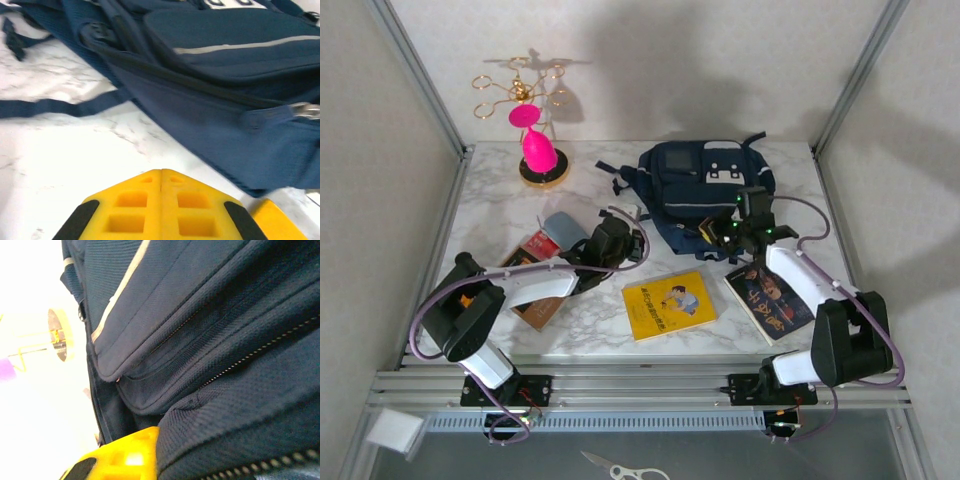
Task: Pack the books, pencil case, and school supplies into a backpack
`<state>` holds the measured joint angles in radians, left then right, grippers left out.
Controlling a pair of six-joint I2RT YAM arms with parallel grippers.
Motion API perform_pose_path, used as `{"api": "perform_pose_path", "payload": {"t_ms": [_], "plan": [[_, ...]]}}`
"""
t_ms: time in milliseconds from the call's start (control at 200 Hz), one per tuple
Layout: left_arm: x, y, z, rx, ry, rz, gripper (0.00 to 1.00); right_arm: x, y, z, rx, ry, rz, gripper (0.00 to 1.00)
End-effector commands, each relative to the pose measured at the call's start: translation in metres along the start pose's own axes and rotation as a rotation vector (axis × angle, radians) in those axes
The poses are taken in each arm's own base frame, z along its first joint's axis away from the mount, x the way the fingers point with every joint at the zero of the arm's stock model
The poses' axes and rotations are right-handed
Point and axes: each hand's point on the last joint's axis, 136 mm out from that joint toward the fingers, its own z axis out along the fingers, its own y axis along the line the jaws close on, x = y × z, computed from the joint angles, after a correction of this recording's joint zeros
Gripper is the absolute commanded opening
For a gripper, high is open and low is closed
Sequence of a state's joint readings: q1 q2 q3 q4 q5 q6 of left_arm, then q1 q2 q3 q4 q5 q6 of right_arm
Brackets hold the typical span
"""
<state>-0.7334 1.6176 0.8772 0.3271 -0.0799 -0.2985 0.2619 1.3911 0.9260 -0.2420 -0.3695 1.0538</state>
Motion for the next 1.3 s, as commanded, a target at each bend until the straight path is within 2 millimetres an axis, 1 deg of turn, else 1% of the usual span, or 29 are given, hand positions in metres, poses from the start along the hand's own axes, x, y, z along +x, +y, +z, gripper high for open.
{"api": "perform_pose_path", "payload": {"t_ms": [0,45,110,175,225,270,335,381,441,476,496,531,546,561,586,696,736,776,891,981,1031,1082,1142,1227,1297], "plan": [[-0.029,0.012,0.006,-0.055,-0.085,-0.013,0.00,0.006,0.031,-0.029,-0.098,0.064,-0.202,0.00],[-0.034,0.008,0.008,-0.026,-0.088,-0.025,0.00,0.005,0.033,-0.030,-0.098,0.064,-0.217,0.00],[-0.035,-0.008,0.010,0.050,-0.062,0.003,0.00,0.010,0.044,-0.029,-0.151,0.090,-0.228,0.00],[-0.033,-0.023,0.007,0.132,-0.033,0.006,0.00,0.013,0.053,-0.029,-0.181,0.098,-0.250,0.00],[-0.034,-0.037,0.002,0.208,-0.011,0.017,0.00,0.013,0.050,-0.030,-0.157,0.103,-0.269,0.00],[-0.029,-0.045,-0.004,0.251,0.035,0.057,0.00,0.013,0.047,-0.031,-0.138,0.100,-0.294,0.00],[-0.028,-0.050,-0.011,0.293,0.064,0.111,0.10,0.013,0.049,-0.033,-0.143,0.101,-0.337,0.00],[-0.030,-0.050,-0.012,0.315,0.076,0.100,0.19,0.009,0.049,-0.033,-0.123,0.090,-0.373,0.00],[-0.038,-0.053,-0.012,0.359,0.088,0.036,0.22,0.003,0.044,-0.032,-0.082,0.059,-0.413,0.00],[-0.044,-0.053,-0.011,0.353,0.085,-0.018,0.24,0.000,0.040,-0.031,-0.069,0.036,-0.432,0.00],[-0.046,-0.052,-0.010,0.342,0.083,-0.056,0.30,0.000,0.039,-0.030,-0.076,0.032,-0.438,0.00],[-0.049,-0.051,-0.009,0.333,0.082,-0.143,0.46,0.002,0.040,-0.029,-0.113,0.025,-0.457,0.00],[-0.051,-0.053,-0.009,0.338,0.084,-0.179,0.51,0.002,0.043,-0.030,-0.134,0.017,-0.470,0.00],[-0.050,-0.054,-0.008,0.342,0.088,-0.217,0.54,0.002,0.045,-0.030,-0.151,0.008,-0.481,0.00],[-0.052,-0.055,-0.008,0.348,0.087,-0.293,0.56,0.003,0.046,-0.030,-0.174,-0.004,-0.495,0.00],[-0.059,-0.064,-0.010,0.408,0.048,-0.627,0.57,0.009,0.051,-0.030,-0.264,-0.020,-0.493,0.00],[-0.059,-0.068,-0.010,0.417,0.045,-0.703,0.56,0.014,0.054,-0.029,-0.305,-0.004,-0.485,0.00],[-0.053,-0.068,-0.007,0.381,0.056,-0.756,0.56,0.017,0.054,-0.028,-0.318,0.001,-0.472,0.00],[-0.044,-0.069,-0.002,0.335,0.055,-0.849,0.57,0.020,0.052,-0.024,-0.329,0.005,-0.456,0.00],[-0.039,-0.072,0.005,0.351,0.067,-0.904,0.58,0.024,0.049,-0.024,-0.341,0.009,-0.449,0.00],[-0.033,-0.074,0.012,0.341,0.091,-0.915,0.55,0.025,0.046,-0.023,-0.336,0.011,-0.449,0.00],[-0.023,-0.067,0.018,0.288,0.105,-0.938,0.54,0.024,0.043,-0.023,-0.320,0.003,-0.446,0.00],[-0.018,-0.057,0.017,0.246,0.072,-0.969,0.56,0.025,0.041,-0.023,-0.323,0.007,-0.446,0.00],[-0.021,-0.051,0.017,0.234,0.027,-0.992,0.55,0.027,0.040,-0.022,-0.338,0.012,-0.439,0.00],[-0.025,-0.056,0.023,0.248,0.027,-0.984,0.52,0.030,0.041,-0.022,-0.352,0.022,-0.437,0.00]]}}
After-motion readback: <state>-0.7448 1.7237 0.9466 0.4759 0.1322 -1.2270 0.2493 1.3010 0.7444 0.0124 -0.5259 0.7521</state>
